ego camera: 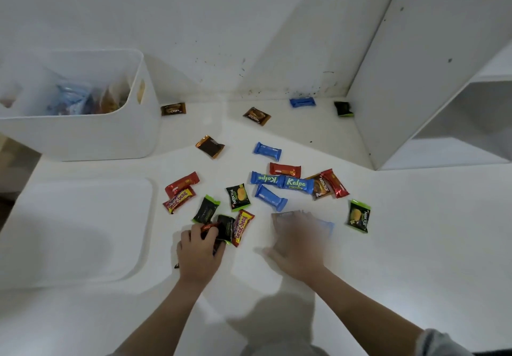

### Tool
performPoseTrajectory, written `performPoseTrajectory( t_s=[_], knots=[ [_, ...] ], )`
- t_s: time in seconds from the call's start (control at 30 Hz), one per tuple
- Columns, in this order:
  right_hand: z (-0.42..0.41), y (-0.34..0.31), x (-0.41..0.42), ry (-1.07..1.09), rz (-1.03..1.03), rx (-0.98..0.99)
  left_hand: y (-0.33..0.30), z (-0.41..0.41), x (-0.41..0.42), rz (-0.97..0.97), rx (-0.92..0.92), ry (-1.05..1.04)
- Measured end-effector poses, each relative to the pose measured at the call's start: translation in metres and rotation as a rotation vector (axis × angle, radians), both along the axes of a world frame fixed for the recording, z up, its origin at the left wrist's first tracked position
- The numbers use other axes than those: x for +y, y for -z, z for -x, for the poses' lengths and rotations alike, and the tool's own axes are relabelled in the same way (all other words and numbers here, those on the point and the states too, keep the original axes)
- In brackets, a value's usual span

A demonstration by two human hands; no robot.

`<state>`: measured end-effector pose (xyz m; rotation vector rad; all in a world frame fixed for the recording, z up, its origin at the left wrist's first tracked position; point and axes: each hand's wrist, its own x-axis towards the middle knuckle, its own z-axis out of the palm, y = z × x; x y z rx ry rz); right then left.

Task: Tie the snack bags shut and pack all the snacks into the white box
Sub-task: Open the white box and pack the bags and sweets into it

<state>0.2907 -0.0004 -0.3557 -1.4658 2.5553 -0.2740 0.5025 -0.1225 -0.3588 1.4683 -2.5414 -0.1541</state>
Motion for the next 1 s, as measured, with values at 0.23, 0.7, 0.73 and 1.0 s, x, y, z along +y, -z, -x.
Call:
performPoseTrajectory(
  t_s=[0.23, 0.7, 0.73, 1.0],
  knots=[
    [-0.024, -0.004, 0.012, -0.076, 0.057, 0.092, -0.014, 0.004, -0.007, -0.220, 0.164, 0.014],
    [-0.089, -0.088, -0.098, 0.574, 0.529, -0.895, -0.086, -0.049, -0.065, -0.591, 0.800, -0.211],
    [-0.098, -0.103, -0.117, 0.616, 0.577, -1.002, -0.098, -0.054, -0.076, -0.589, 0.837, -0.218],
    [-0.173, -0.221, -0.275, 0.597, 0.674, -1.551, -0.192, -0.093, -0.207, -0.412, 1.134, -0.298]
  ],
)
